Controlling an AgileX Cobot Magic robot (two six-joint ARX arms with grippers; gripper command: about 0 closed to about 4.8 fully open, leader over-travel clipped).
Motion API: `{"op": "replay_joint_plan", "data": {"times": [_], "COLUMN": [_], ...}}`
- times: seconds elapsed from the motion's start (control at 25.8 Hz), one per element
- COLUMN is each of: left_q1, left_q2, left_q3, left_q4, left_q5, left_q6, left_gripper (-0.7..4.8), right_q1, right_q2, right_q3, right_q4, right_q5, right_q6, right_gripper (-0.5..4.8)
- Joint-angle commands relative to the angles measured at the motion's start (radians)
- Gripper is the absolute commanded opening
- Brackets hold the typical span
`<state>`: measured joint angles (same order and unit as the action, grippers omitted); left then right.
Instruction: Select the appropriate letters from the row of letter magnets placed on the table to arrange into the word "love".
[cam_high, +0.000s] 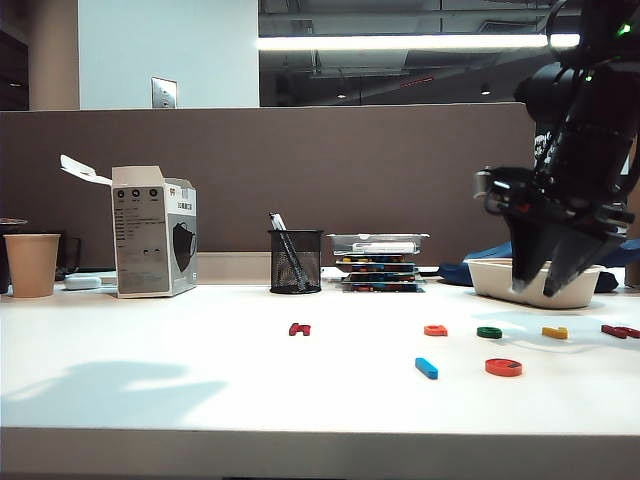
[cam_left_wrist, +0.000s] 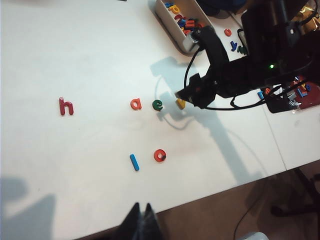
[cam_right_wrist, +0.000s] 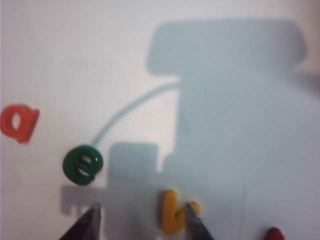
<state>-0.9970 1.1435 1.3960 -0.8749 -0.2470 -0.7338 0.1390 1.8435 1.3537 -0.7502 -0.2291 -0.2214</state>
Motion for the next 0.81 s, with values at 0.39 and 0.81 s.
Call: {"op": "replay_joint_plan", "data": {"times": [0.39,0.81], "left_q1": [0.002,0.002], "left_q2": [-0.002,-0.002], "left_q3": [0.003,0.003], "left_q4": [0.008,0.008], "left_q5": [-0.003,-0.003], "left_q6": [0.005,0.005], "left_gripper": [-0.04,-0.04], "right_q1": [-0.001,0.0], "right_q2": [0.053,0.077], "right_q3": [0.002,0.002], "right_q4": [0.009,-0.001], "right_q5": [0.036,0.021], "right_q6": [-0.071,-0.071], "right_gripper": [2.06,2.0]}}
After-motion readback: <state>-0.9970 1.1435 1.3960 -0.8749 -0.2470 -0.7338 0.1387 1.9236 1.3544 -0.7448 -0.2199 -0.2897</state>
